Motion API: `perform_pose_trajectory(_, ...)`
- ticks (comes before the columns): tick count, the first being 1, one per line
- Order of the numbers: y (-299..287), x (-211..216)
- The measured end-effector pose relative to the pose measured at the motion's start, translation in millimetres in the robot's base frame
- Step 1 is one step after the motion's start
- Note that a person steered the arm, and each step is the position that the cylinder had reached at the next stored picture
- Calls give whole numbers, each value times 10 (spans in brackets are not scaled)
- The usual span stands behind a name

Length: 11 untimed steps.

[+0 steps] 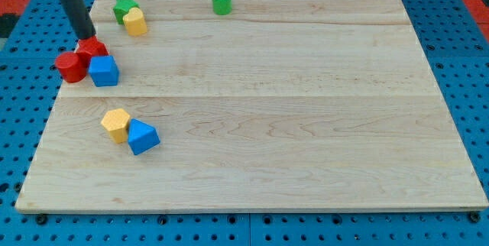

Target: Move the red star closer to the yellow heart

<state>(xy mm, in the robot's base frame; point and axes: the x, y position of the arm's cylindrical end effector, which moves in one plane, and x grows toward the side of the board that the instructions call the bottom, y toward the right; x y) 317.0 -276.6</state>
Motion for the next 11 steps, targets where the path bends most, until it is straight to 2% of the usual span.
perform_pose_trajectory(1,338,240)
perform_pose_trajectory(2,625,159)
perform_pose_trajectory(3,196,-218)
perform_pose_trajectory(4,-278,-46)
perform_pose_trajectory(5,-275,127)
perform_pose_trajectory(6,-277,590)
perform_pose_trajectory(7,-285,679)
perform_pose_trajectory(8,6,712)
perform_pose_trajectory(10,-279,715)
perform_pose_trajectory(11,-130,769)
